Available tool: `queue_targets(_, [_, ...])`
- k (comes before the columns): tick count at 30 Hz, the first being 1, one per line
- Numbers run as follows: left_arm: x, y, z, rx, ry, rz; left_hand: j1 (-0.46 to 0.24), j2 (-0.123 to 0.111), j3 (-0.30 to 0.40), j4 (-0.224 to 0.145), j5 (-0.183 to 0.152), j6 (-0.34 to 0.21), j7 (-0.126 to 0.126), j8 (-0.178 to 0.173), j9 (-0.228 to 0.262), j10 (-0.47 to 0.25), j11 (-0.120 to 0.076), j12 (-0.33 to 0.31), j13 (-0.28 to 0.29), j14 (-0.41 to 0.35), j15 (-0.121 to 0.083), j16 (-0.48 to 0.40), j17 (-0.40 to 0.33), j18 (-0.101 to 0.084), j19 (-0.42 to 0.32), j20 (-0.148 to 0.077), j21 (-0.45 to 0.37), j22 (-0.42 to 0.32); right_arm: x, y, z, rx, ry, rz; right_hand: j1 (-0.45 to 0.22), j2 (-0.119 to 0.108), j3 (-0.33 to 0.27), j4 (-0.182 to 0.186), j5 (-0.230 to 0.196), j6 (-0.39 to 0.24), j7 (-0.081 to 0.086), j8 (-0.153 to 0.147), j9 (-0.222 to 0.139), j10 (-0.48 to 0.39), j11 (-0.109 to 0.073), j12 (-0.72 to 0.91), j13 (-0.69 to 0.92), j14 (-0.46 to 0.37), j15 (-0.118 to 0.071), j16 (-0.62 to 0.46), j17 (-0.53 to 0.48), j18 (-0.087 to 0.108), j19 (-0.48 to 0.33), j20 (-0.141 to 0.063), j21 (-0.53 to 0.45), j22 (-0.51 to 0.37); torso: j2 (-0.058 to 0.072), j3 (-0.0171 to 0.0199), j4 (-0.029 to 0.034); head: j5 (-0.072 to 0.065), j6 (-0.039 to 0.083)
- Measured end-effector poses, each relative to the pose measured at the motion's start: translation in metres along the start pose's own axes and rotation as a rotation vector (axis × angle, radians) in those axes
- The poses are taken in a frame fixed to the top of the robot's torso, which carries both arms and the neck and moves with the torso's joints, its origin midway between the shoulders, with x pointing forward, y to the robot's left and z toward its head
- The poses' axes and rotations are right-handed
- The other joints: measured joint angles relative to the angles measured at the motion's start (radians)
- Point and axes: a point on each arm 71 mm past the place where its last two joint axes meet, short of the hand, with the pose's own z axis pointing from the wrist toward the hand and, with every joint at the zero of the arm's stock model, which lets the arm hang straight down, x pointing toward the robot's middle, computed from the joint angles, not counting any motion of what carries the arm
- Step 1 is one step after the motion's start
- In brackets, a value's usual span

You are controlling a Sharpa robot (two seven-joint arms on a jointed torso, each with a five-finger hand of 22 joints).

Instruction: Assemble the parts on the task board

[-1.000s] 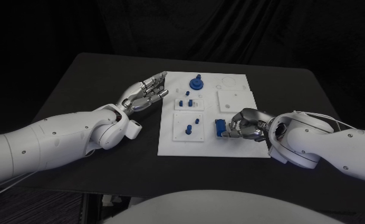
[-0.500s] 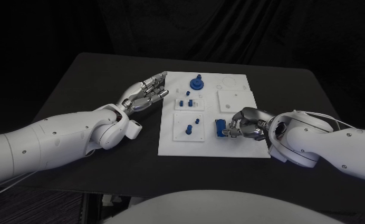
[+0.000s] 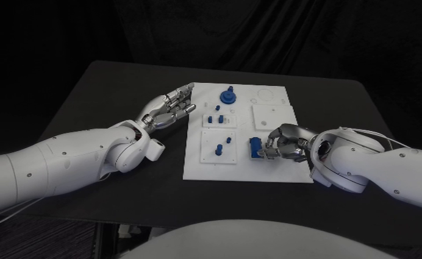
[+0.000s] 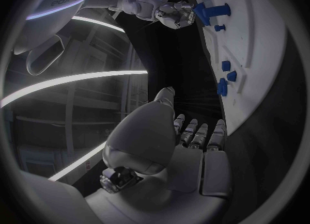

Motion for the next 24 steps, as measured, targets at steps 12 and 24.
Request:
queue_targets(12, [0.0005, 0.0005, -0.0003, -0.001, 0.003, -0.003, 0.004, 0.004, 0.000, 0.000, 0.000, 0.000, 0.000, 0.000, 0.000, 0.000, 0.000, 0.000, 0.000, 0.000, 0.000, 0.000, 0.000, 0.000, 0.004, 0.004, 0.000, -0.001, 0.0010, 0.0016, 0.0015, -0.004, 0.008, -0.004, 0.037, -0.008, 0.005, -0.033, 0.000, -0.004, 0.003, -0.011, -0.003, 0.000, 0.000, 0.002, 0.002, 0.000, 0.000, 0.000, 0.000, 0.000, -0.004, -0.003, -0.004, 0.001, 0.000, 0.0000, -0.0001, 0.000, 0.000])
queue_targets(24, [0.0012, 0.0009, -0.0004, -0.002, 0.008, -0.007, 0.004, 0.004, 0.003, -0.003, 0.000, 0.000, 0.000, 0.000, 0.000, 0.000, 0.000, 0.000, 0.000, -0.004, 0.004, 0.000, -0.001, 0.000, 0.004, 0.004, 0.000, -0.001, 0.0032, 0.0027, 0.0025, -0.006, 0.033, -0.014, 0.083, -0.007, 0.030, -0.063, 0.008, -0.023, 0.002, -0.051, -0.026, -0.004, 0.004, 0.009, 0.003, 0.000, 0.000, 0.000, 0.000, 0.000, -0.004, -0.004, -0.008, 0.001, 0.000, 0.0000, -0.0001, 0.000, 0.000])
